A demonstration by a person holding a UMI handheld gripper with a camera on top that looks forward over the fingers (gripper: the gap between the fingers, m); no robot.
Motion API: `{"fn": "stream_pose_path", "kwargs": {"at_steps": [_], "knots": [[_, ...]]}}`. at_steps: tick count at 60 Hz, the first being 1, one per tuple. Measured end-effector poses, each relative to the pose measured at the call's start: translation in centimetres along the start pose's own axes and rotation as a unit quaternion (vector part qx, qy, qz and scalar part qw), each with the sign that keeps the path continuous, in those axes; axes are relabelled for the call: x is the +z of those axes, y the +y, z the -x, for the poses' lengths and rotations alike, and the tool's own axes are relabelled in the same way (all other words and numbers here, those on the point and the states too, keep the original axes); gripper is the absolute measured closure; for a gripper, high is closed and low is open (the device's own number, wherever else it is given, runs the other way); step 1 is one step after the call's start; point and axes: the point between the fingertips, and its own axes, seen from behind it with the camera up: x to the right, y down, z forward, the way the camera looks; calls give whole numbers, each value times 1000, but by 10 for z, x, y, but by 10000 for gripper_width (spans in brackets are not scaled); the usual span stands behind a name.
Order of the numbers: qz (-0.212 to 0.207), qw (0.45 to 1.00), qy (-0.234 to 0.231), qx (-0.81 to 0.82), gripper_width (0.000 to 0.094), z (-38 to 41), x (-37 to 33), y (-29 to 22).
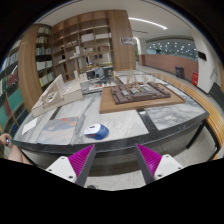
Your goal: Arrange mouse
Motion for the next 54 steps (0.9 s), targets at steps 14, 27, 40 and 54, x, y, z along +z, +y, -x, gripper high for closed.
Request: {"fn": "stream_pose_path", "kwargs": {"at_steps": [14,27,40,54], "knots": [[-20,997,-65,-32,119,30,80,-11],[12,990,-88,-113,119,55,146,4],[2,990,-87,-107,118,59,189,-15],[-14,994,-51,-91,336,53,230,-42]]}}
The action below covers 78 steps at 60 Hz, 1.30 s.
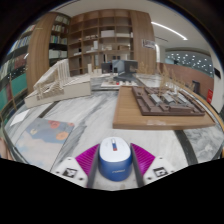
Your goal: Arrange mouse
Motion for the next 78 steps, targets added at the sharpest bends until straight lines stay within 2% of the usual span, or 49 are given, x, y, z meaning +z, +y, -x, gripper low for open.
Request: {"fn": "stream_pose_path", "kwargs": {"at_steps": [1,7,13,22,28,30,36,44,45,46,47,49,52,53,54,58,59,62,63,64,72,78], "knots": [[-2,1000,11,5,403,-5,1,-1],[0,998,52,23,445,-11,2,0],[33,995,72,63,536,-5,-1,-4],[-68,991,60,99,540,60,-39,-103],[-96,991,32,91,542,142,-39,-132],[-92,992,24,78,543,170,-31,-128],[-37,998,1,51,544,233,4,-78],[23,999,11,26,543,248,33,-22],[33,999,13,27,575,248,35,-15],[33,999,12,25,447,249,35,-15],[17,1000,14,21,519,248,36,-23],[19,1000,13,15,521,249,35,-24],[50,999,10,6,478,249,38,-13],[47,999,9,2,393,248,39,-16],[48,999,8,-4,435,248,39,-16],[65,998,-8,-8,368,250,36,-12],[69,998,-14,-5,277,251,34,-12],[78,997,-28,6,138,252,23,-13],[77,997,-31,8,60,251,18,-14],[72,997,-35,10,93,249,13,-16],[54,997,-55,29,100,229,-42,-22],[55,996,-56,39,102,206,-81,-4]]}}
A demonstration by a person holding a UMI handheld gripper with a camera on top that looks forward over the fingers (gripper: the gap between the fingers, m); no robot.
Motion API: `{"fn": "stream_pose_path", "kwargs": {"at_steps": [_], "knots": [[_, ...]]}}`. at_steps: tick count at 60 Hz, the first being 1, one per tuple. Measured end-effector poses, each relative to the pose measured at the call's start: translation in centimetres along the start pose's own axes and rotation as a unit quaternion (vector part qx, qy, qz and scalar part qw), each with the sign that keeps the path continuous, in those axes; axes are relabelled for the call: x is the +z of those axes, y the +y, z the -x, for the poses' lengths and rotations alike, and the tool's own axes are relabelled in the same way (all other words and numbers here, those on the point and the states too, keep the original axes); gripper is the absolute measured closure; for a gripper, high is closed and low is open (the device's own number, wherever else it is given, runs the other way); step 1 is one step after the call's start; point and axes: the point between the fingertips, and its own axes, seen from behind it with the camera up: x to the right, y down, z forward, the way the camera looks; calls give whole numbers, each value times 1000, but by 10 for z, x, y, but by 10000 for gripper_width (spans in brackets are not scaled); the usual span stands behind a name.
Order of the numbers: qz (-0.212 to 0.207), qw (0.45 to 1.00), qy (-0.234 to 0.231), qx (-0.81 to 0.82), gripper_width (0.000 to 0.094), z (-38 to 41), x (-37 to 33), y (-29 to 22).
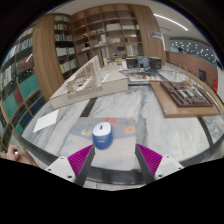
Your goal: Arrange mouse
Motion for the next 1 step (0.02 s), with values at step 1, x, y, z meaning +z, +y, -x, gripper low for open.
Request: {"fn": "stream_pose_path", "kwargs": {"at_steps": [1], "knots": [[1,1000,3,4,103,-4,-6,4]]}}
